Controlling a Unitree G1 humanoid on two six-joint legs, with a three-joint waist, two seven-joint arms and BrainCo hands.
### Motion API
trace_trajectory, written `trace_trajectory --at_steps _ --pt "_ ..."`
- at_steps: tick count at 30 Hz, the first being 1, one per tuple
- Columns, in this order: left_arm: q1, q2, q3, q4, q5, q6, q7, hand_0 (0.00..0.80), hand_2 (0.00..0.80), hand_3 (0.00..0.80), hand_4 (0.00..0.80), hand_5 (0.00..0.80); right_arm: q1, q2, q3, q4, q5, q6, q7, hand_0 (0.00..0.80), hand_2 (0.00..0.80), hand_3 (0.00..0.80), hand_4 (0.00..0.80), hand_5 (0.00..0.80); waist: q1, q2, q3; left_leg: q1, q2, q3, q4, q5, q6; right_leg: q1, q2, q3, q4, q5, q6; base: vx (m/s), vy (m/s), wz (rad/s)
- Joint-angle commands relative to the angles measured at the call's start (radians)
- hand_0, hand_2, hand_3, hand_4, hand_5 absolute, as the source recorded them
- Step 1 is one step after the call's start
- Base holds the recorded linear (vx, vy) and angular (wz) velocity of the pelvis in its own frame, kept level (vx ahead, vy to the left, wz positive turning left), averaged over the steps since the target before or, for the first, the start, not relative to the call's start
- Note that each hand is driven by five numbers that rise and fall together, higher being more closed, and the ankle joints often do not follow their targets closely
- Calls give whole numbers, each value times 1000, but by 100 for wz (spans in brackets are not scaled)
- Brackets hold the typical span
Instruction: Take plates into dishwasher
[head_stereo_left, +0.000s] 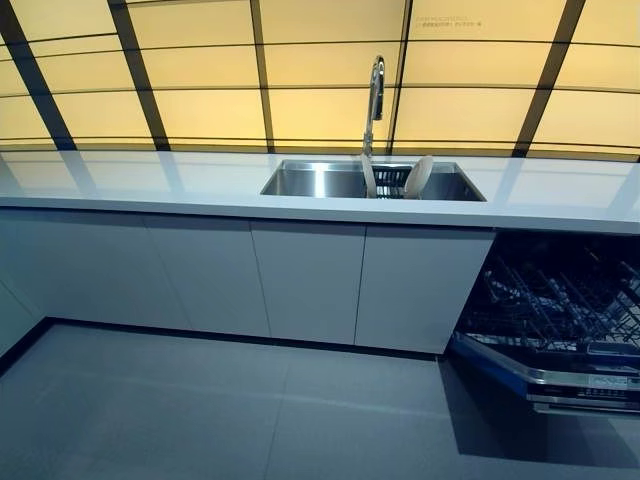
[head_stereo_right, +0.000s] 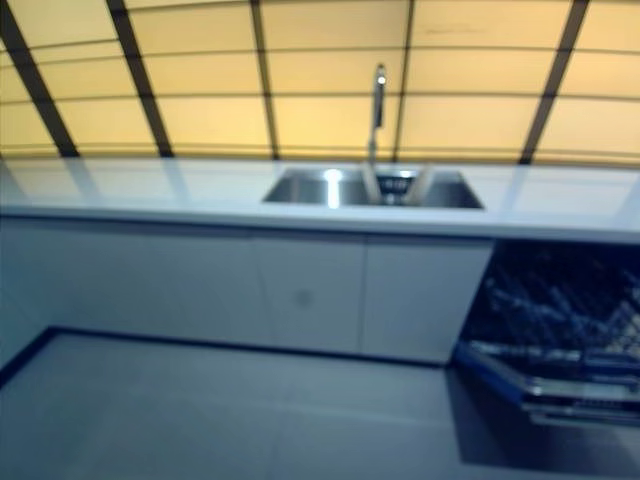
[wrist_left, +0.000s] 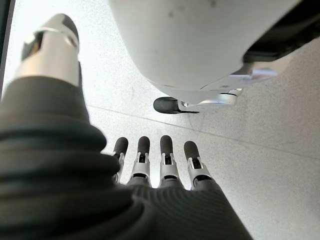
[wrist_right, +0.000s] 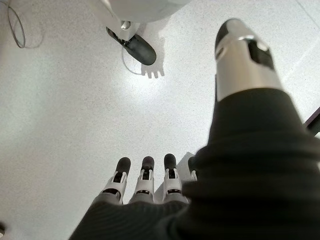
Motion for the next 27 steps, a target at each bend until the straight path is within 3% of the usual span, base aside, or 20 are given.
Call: trace_trajectory --at_steps 1,27 --pt "-66 17 8 40 24 23 -17 0 0 0 0 0 -55 8 21 23 21 -9 -7 0 0 0 0 0 24 -37 32 42 -53 63 -2 -70 45 -29 28 -10 2 48 8 0 0 0" --pt "-66 11 3 47 10 45 -38 0 0 0 0 0 -70 16 27 17 15 8 16 0 0 0 0 0 23 -38 38 42 -48 66 -2 -68 48 -31 22 -4 7 50 9 0 0 0"
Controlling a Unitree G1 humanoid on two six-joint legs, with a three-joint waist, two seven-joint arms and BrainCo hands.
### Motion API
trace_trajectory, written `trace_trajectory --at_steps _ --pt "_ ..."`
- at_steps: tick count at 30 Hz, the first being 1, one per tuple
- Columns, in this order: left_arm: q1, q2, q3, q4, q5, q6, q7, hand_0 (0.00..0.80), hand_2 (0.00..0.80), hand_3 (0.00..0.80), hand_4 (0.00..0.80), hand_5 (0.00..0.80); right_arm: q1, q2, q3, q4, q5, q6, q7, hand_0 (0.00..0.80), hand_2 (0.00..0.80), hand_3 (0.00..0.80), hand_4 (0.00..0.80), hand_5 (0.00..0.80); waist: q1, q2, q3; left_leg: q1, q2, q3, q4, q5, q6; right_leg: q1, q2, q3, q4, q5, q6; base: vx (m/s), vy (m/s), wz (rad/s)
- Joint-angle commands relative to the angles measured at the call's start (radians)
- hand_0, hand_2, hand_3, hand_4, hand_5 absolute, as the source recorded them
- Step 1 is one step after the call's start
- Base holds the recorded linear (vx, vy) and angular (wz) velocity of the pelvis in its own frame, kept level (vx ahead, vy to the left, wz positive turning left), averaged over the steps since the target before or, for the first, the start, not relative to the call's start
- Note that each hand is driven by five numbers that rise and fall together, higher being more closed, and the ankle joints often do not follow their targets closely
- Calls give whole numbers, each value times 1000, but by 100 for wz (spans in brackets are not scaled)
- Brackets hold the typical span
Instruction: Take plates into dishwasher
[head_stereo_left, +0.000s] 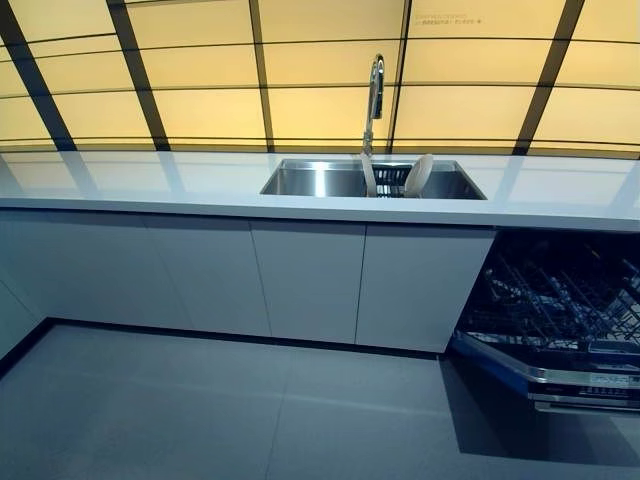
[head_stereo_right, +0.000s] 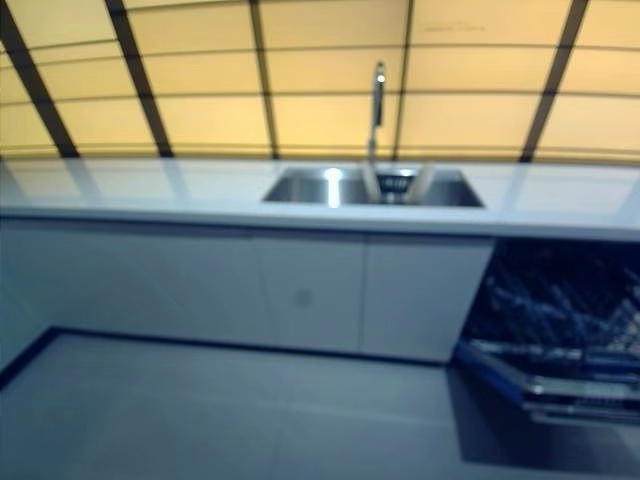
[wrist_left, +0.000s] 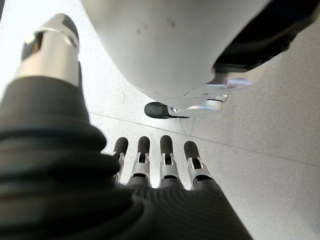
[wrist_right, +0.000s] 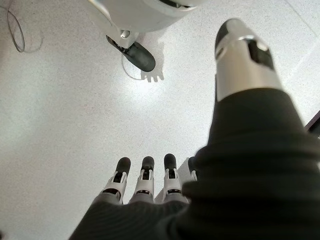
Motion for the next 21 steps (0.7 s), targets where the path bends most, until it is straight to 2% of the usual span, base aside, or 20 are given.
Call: trace_trajectory --at_steps 1,8,14,21 --pt "-70 11 -1 47 5 -1 2 0 0 0 0 0 -73 13 29 20 17 7 -6 0 0 0 0 0 23 -44 36 41 -48 65 -2 -68 48 -32 22 -3 7 50 8 0 0 0" --pt "-63 7 -2 54 14 -1 -3 0 0 0 0 0 -72 17 24 28 11 11 -1 0 0 0 0 0 23 -43 33 41 -45 63 -2 -68 46 -30 25 -1 5 50 8 16 -7 0" --pt "-63 9 -2 53 29 -2 -4 0 0 0 0 0 -74 15 46 24 -49 -37 57 0 0 0 0 0 29 -44 31 37 -44 57 -2 -65 44 -30 25 -4 6 46 7 5 -2 0" --pt "-69 23 -11 48 40 0 -10 0 0 0 0 0 -94 -2 67 -5 -20 -46 49 0 0 0 0 0 37 -51 38 34 -44 49 -2 -64 47 -33 26 -7 13 43 4 -6 -45 0"
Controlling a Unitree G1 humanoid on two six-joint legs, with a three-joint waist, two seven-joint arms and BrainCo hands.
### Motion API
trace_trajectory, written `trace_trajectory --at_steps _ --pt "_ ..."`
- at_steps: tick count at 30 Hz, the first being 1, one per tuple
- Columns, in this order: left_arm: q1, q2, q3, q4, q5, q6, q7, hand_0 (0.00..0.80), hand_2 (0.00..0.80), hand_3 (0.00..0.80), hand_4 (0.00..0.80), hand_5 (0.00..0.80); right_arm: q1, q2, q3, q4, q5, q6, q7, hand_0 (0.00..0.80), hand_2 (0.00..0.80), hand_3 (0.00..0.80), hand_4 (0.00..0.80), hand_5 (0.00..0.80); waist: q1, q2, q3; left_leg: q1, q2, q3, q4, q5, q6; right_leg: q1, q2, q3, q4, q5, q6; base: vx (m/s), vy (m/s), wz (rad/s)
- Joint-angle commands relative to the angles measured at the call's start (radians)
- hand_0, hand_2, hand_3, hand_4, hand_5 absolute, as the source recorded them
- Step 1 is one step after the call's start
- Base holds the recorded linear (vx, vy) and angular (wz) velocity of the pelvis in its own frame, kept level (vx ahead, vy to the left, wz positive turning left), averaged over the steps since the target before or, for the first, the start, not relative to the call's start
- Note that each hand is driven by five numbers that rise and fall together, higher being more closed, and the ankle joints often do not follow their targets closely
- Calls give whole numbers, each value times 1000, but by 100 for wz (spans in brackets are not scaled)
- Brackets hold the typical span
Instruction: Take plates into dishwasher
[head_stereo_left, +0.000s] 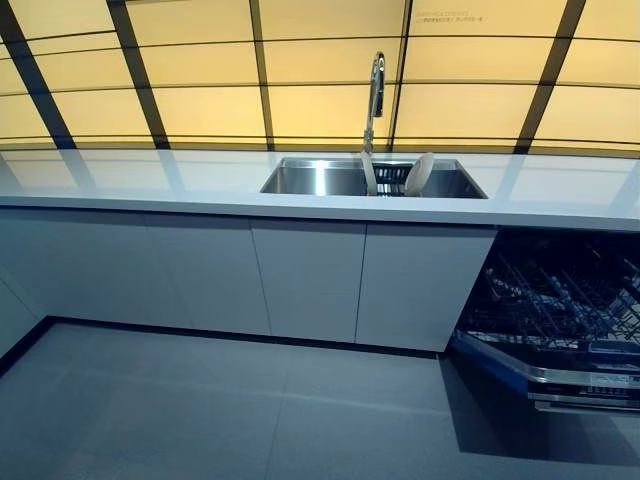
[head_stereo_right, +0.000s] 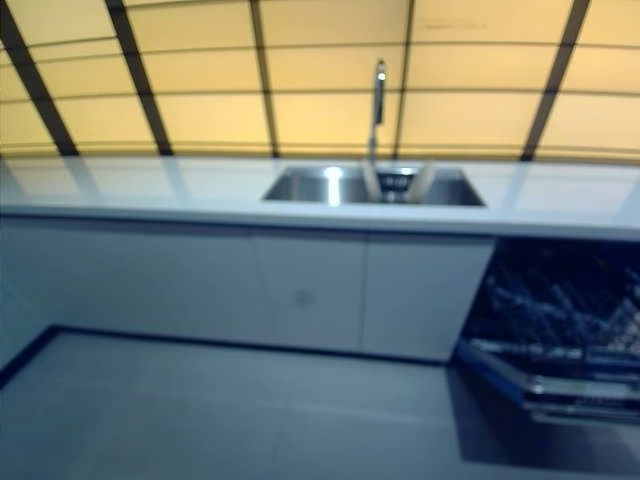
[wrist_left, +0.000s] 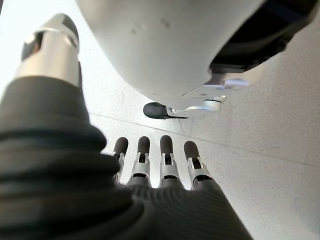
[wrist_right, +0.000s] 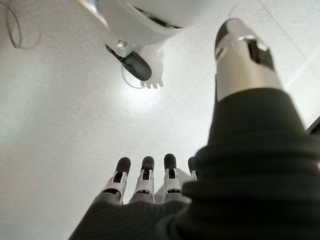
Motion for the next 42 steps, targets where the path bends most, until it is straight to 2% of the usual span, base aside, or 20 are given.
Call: trace_trajectory --at_steps 1,4,10,12,15,16,17,20,21,22,24,26,27,29,30,32,34,37,41,42 --pt "-71 23 -11 50 41 -3 -4 0 0 0 0 0 -74 -1 28 1 9 -18 -14 0 0 0 0 0 34 -50 35 35 -44 47 -2 -62 48 -33 25 -5 18 40 4 -6 -68 0" --pt "-77 29 -10 48 46 -7 2 0 0 0 0 0 -77 -2 27 0 20 -9 -13 0 0 0 0 0 33 -48 40 37 -40 39 -2 -60 51 -37 29 -1 41 27 -2 4 -78 0" --pt "-84 37 5 41 26 -20 37 0 0 0 0 0 -85 -1 32 8 19 22 -2 0 0 0 0 0 25 -50 62 32 -7 21 56 -59 45 -62 53 18 130 -22 -39 29 -84 0" --pt "-82 32 31 34 -16 -13 55 0 0 0 0 0 -93 -10 34 14 7 42 20 0 0 0 0 0 25 -68 91 -16 30 24 173 -46 33 -75 55 33 163 -26 -64 15 -93 -1" --pt "-64 26 80 37 -32 -23 51 0 0 0 0 0 -95 -23 45 13 -10 47 53 0 0 0 0 0 39 -91 127 -155 55 9 419 30 37 -80 63 63 185 -32 -97 42 -156 -9" --pt "-56 24 90 34 -35 -25 43 0 0 0 0 0 -91 -27 51 7 -33 52 68 0 0 0 0 0 55 -89 151 -254 39 10 507 100 28 -67 80 80 188 -37 -113 111 -137 -41" --pt "-52 21 92 32 -48 -21 43 0 0 0 0 0 -87 -29 54 7 -52 55 79 0 0 0 0 0 72 -79 168 -313 1 10 501 127 27 -52 95 95 187 -36 -110 240 -80 -44" --pt "-34 21 78 37 -57 -30 33 0 0 0 0 0 -72 -29 36 43 -67 38 91 0 0 0 0 0 110 -23 200 -385 -5 92 321 236 -9 27 154 121 181 -72 -105 379 32 -7" --pt "-28 20 71 39 -64 -34 33 0 0 0 0 0 -63 -28 32 48 -76 32 97 0 0 0 0 0 122 -9 206 -398 -21 93 257 274 -22 56 173 135 176 -86 -106 603 78 -20" --pt "-17 14 66 44 -76 -41 38 0 0 0 0 0 -51 -28 35 60 -76 17 93 0 0 0 0 0 158 8 205 -429 -59 63 132 311 -43 106 195 178 175 -116 -105 497 73 -29" --pt "-4 4 68 51 -79 -56 44 0 0 0 0 0 -41 -27 30 64 -82 1 90 0 0 0 0 0 178 11 199 -440 -85 45 72 309 -42 138 197 210 181 -150 -108 414 112 -62" --pt "-4 2 78 55 -88 -57 43 0 0 0 0 0 -46 -25 26 71 -92 -27 83 0 0 0 0 0 184 3 187 -436 -105 57 72 233 -10 141 170 231 202 -171 -91 273 153 -73" --pt "-17 11 86 68 -93 -59 36 0 0 0 0 0 -62 -14 28 76 -107 -38 86 0 0 0 0 0 183 -1 176 -430 -90 67 106 184 17 135 141 243 237 -201 -72 234 145 -46" --pt "-27 29 88 78 -71 -69 32 0 0 0 0 0 -59 -3 23 70 -96 -41 92 0 0 0 0 0 175 -12 167 -439 -74 72 189 146 33 139 109 227 257 -224 -58 355 123 -84" --pt "-26 45 94 74 -38 -68 24 0 0 0 0 0 -48 2 22 46 -144 -52 102 0 0 0 0 0 174 -26 150 -437 -63 74 227 125 43 150 74 206 255 -219 -42 384 101 -62" --pt "-37 60 87 64 -35 -56 27 0 0 0 0 0 -49 -2 41 24 -187 -70 123 0 0 0 0 0 173 -32 137 -440 -53 76 236 120 41 147 56 184 244 -212 -35 263 62 9" --pt "-79 90 59 48 -13 -24 23 0 0 0 0 0 -74 -18 83 -17 -184 -123 145 0 0 0 0 0 186 -49 119 -464 -53 75 232 124 49 149 37 157 204 -193 -30 124 -31 24" --pt "-143 107 9 47 -16 -2 12 0 0 0 0 0 -149 -41 143 -78 -139 -176 142 0 0 0 0 0 204 -67 112 -488 -44 86 189 145 45 137 31 141 148 -168 -21 -34 -103 3" --pt "-126 103 13 45 12 17 -4 0 0 0 0 0 -153 -69 151 -208 -136 -175 169 0 0 0 0 0 208 -82 101 -483 -36 95 147 155 39 142 34 136 122 -162 -15 94 -53 2" --pt "-106 103 19 41 19 17 -3 0 0 0 0 0 -148 -89 149 -294 -135 -150 203 0 0 0 0 0 206 -88 97 -476 -35 92 141 154 35 143 33 135 118 -159 -13 135 -32 6"
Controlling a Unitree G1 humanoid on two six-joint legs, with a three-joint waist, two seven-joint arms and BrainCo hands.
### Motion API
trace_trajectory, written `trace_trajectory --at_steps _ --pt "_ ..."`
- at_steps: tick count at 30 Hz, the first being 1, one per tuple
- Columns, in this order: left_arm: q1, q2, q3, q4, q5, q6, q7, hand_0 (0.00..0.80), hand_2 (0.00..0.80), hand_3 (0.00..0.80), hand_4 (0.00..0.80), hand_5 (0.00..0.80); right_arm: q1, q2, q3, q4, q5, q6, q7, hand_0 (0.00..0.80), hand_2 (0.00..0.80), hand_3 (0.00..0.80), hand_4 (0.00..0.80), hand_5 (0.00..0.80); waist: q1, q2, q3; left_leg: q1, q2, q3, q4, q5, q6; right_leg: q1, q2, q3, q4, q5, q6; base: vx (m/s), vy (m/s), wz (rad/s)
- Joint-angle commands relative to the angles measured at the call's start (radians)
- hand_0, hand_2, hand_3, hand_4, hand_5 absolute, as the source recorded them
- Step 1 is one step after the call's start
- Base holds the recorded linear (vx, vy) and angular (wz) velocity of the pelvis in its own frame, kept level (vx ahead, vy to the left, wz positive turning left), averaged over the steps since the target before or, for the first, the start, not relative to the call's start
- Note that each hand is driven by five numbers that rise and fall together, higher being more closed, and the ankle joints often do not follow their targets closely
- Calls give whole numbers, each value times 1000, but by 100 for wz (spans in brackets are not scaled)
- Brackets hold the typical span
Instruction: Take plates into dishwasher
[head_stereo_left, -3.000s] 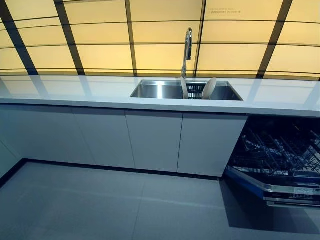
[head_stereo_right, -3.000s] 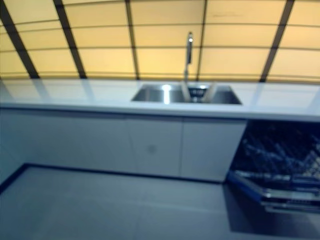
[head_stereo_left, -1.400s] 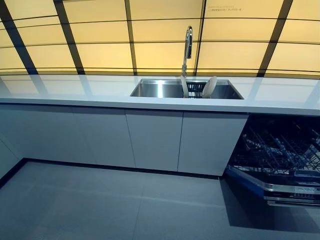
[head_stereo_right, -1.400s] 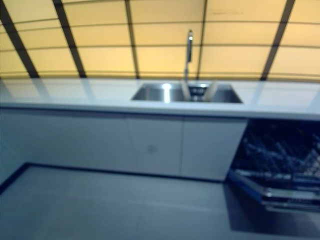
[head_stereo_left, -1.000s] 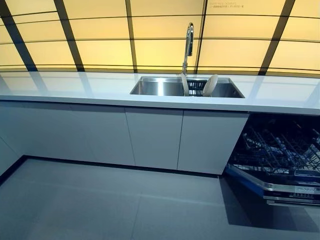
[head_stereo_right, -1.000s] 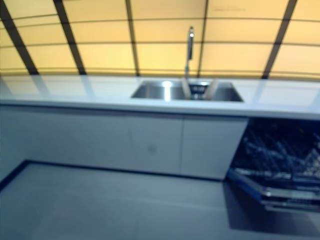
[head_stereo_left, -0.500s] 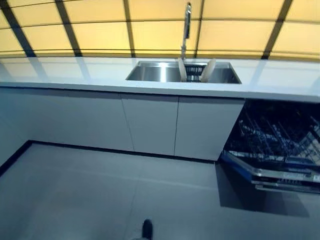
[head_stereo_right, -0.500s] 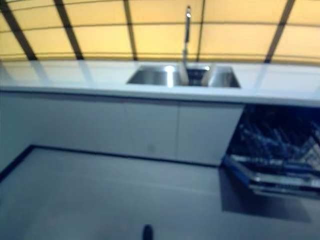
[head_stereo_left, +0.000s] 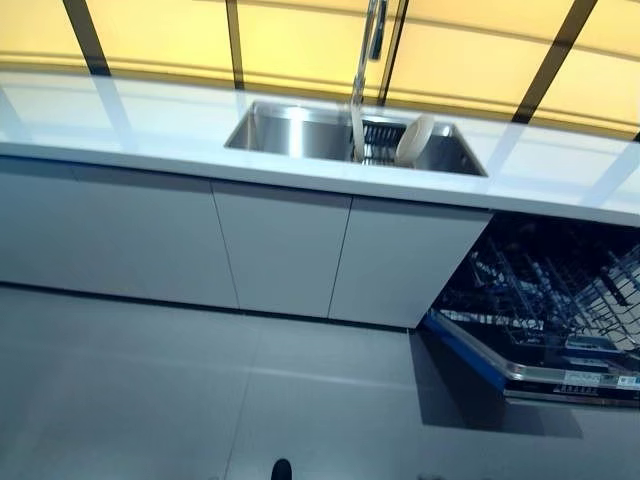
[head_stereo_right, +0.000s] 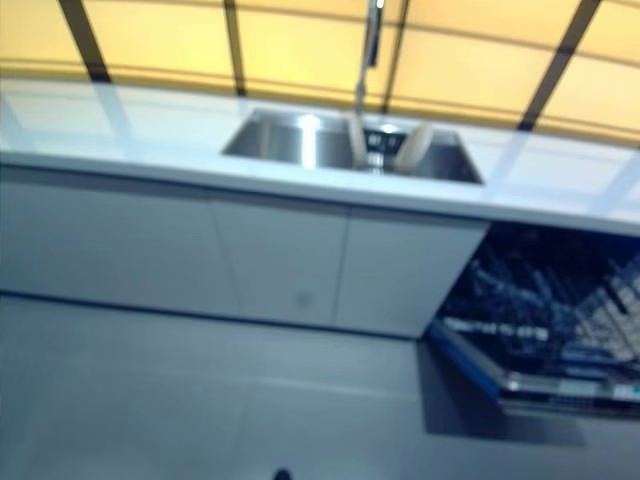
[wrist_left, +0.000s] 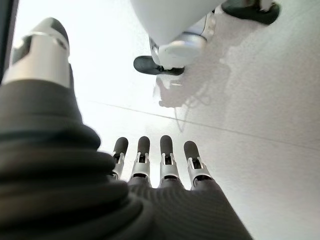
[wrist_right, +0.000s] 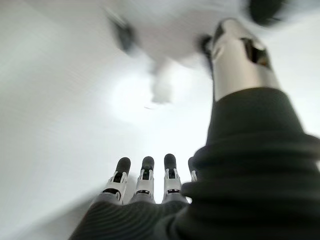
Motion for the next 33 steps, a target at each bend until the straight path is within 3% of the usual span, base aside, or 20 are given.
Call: trace_trajectory --at_steps 1,3,4,6,7,9,12,16,18,19,20,21,22,25,26,28,29,30,31,33 --pt "74 -26 -12 6 57 35 -19 0 0 0 0 0 34 -102 -16 -237 51 23 92 0 0 0 0 0 15 26 -3 -101 87 -28 -77 113 -97 103 31 25 11 58 31 149 -33 8" --pt "108 -20 6 8 65 25 -24 0 0 0 0 0 41 -177 -24 -388 73 35 179 0 0 0 0 0 7 17 -7 -92 93 -28 -76 107 -104 103 29 23 3 63 32 178 -25 7" --pt "137 -11 27 13 72 11 -28 0 0 0 0 0 42 -271 -36 -552 142 55 267 0 0 0 0 0 3 8 -10 -90 105 -25 -70 102 -111 106 25 19 -8 67 33 207 -15 3" --pt "150 -6 39 19 75 1 -34 0 0 0 0 0 40 -325 -52 -634 184 58 315 0 0 0 0 0 2 4 -11 -90 110 -23 -66 99 -114 111 21 16 -14 69 35 162 24 -6" --pt "169 0 65 34 87 -20 -40 0 0 0 0 0 22 -407 -96 -761 269 70 410 0 0 0 0 0 -1 -7 -19 -88 121 -18 -57 93 -118 122 12 10 -25 75 44 158 63 -9" --pt "174 2 79 40 99 -24 -43 0 0 0 0 0 15 -444 -127 -822 324 75 457 0 0 0 0 0 -2 -12 -24 -85 123 -17 -50 85 -118 129 4 4 -29 81 53 179 99 -14" --pt "179 3 99 49 120 -28 -51 0 0 0 0 0 -38 -497 -208 -924 506 118 569 0 0 0 0 0 -3 -29 -46 -55 117 -30 -22 47 -110 138 -41 -23 -24 118 96 217 169 -18" --pt "159 9 103 47 133 -31 -67 0 0 0 0 0 -83 -492 -231 -882 527 99 570 0 0 0 0 0 -8 -41 -64 -26 98 -38 1 13 -90 117 -91 -28 40 198 134 154 161 -3" --pt "137 14 85 45 127 -42 -69 0 0 0 0 0 -122 -479 -233 -821 518 82 553 0 0 0 0 0 -15 -41 -76 12 51 -55 1 -16 -51 67 -140 14 221 357 136 166 225 0" --pt "134 15 82 46 125 -44 -68 0 0 0 0 0 -126 -478 -232 -817 515 83 552 0 0 0 0 0 -16 -38 -80 15 50 -56 0 -17 -49 57 -139 21 231 374 135 265 298 -3" --pt "125 24 70 45 136 -50 -66 0 0 0 0 0 -127 -474 -237 -806 492 85 547 0 0 0 0 0 -46 -16 -85 77 26 -74 -24 -39 -23 -47 -103 81 410 427 126 240 234 -2" --pt "123 26 67 44 140 -54 -65 0 0 0 0 0 -126 -475 -238 -806 488 86 542 0 0 0 0 0 -51 -9 -88 85 27 -77 -29 -41 -19 -68 -90 92 428 436 124 427 380 3" --pt "116 36 61 37 139 -52 -55 0 0 0 0 0 -120 -478 -245 -804 490 91 537 0 0 0 0 0 -83 18 -84 151 8 -96 -50 -59 -8 -183 -66 81 544 422 96 359 250 37" --pt "114 43 68 33 138 -50 -51 0 0 0 0 0 -126 -490 -258 -806 493 105 535 0 0 0 0 0 -119 43 -80 214 -2 -110 -78 -68 -9 -298 -30 30 487 374 62 376 94 54" --pt "117 44 74 24 154 -47 -48 0 0 0 0 0 -136 -500 -272 -806 515 117 533 0 0 0 0 0 -142 42 -73 270 -9 -118 -105 -82 -15 -367 -37 -24 353 365 50 438 -153 20" --pt "121 46 82 21 170 -43 -46 0 0 0 0 0 -133 -508 -284 -812 528 118 523 0 0 0 0 0 -169 31 -63 323 -20 -137 -123 -111 -21 -402 -59 -62 216 406 66 410 -194 35" --pt "125 46 85 19 174 -38 -43 0 0 0 0 0 -127 -516 -295 -818 537 115 518 0 0 0 0 0 -189 28 -58 359 -23 -156 -132 -136 -23 -424 -61 -69 133 441 81 496 -247 46" --pt "126 41 93 24 168 -31 -35 0 0 0 0 0 -116 -535 -318 -833 562 110 492 0 0 0 0 0 -229 19 -57 402 -34 -194 -138 -168 -20 -469 -48 -33 -18 502 111 575 -285 60" --pt "127 38 103 28 170 -24 -32 0 0 0 0 0 -110 -555 -341 -843 590 107 477 0 0 0 0 0 -247 26 -59 424 -27 -218 -135 -182 -18 -483 -29 -11 -88 512 118 467 -230 62" --pt "131 33 122 34 170 -12 -26 0 0 0 0 0 -122 -580 -384 -852 631 117 453 0 0 0 0 0 -256 30 -61 461 -1 -237 -115 -220 -27 -493 -31 -7 -80 516 107 259 -239 59"
